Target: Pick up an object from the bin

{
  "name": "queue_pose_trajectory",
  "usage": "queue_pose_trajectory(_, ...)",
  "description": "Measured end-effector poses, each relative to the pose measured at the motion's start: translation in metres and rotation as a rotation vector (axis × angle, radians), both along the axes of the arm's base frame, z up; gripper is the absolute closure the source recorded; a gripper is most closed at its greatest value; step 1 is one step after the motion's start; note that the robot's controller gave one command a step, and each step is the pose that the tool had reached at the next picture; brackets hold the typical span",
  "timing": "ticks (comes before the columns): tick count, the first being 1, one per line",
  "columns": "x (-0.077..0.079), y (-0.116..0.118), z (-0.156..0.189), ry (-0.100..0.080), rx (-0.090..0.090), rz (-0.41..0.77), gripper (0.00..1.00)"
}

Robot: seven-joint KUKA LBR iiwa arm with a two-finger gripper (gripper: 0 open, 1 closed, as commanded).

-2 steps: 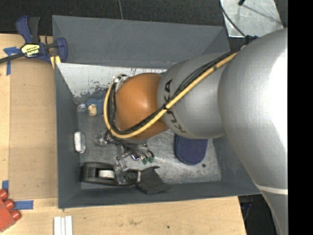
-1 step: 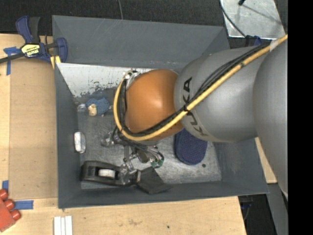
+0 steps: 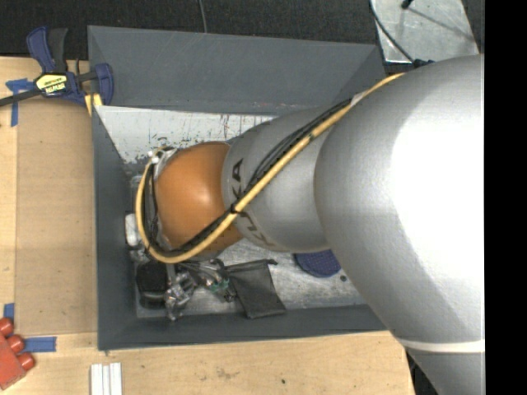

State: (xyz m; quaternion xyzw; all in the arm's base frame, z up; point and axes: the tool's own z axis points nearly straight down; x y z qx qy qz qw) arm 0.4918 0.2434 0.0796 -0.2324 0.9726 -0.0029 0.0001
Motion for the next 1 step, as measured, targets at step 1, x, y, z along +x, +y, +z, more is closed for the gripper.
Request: queue_pose_trajectory(1, -0.0005, -0.0008, 0.0007, 0.0, 0.002, -0.005, 1.0)
